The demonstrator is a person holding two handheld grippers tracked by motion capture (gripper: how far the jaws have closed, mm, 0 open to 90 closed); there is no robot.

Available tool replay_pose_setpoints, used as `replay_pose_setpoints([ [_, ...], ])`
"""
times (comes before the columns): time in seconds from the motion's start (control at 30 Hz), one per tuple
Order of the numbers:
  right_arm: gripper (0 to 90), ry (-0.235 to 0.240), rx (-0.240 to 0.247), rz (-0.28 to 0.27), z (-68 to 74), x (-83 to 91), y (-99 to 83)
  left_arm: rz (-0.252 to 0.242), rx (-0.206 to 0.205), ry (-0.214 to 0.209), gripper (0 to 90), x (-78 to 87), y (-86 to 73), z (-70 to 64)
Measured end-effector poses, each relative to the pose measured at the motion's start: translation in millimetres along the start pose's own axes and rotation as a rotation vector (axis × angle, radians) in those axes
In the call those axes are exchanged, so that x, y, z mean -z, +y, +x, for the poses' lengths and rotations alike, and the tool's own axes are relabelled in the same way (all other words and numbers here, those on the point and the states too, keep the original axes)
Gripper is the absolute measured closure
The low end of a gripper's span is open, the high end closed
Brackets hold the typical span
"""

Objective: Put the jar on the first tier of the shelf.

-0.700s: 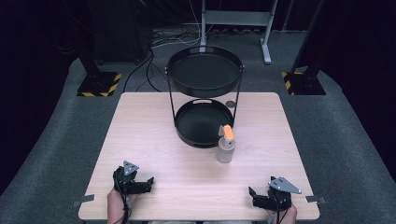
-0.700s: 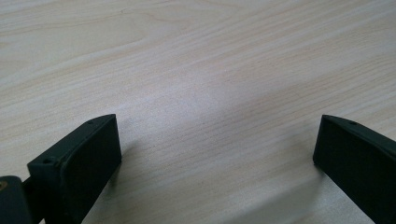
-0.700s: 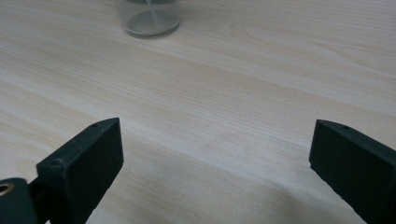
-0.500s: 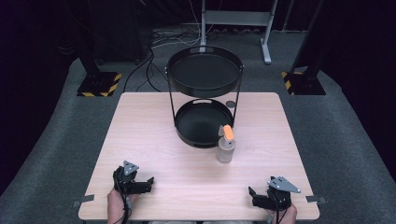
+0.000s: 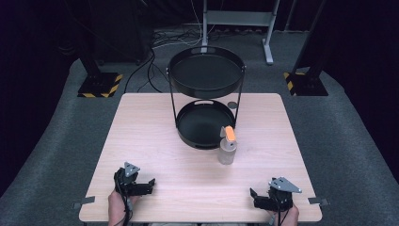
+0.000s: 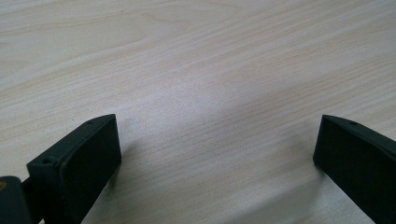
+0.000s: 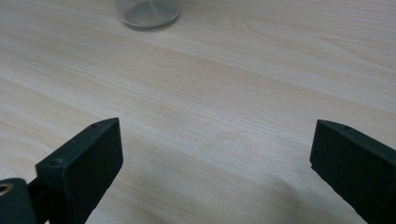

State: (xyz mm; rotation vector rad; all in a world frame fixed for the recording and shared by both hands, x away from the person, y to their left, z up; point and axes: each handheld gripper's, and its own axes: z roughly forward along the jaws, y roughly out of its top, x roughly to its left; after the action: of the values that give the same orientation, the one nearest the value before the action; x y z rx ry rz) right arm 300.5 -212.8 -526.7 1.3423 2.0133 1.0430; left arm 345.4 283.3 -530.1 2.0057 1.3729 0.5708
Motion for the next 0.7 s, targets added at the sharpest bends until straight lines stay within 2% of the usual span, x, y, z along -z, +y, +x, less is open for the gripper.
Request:
replay_pose_setpoints([
  [0.2,1.9,-0.011,0.024,0.012,2.0,-0.1,2.2,0.0,-0.002,-0.001,0.4,0.0,0.0,0.1],
  [0.33,1.8,-0.016,0.043,-0.001,2.9,2.3,7.1,0.0,-0.003,-0.001,0.5,0.0,0.0,0.1],
  [0.7,2.0,-0.017,0.015,-0.023,2.9,2.8,10.4,-0.001,0.0,-0.002,0.5,0.0,0.0,0.0],
])
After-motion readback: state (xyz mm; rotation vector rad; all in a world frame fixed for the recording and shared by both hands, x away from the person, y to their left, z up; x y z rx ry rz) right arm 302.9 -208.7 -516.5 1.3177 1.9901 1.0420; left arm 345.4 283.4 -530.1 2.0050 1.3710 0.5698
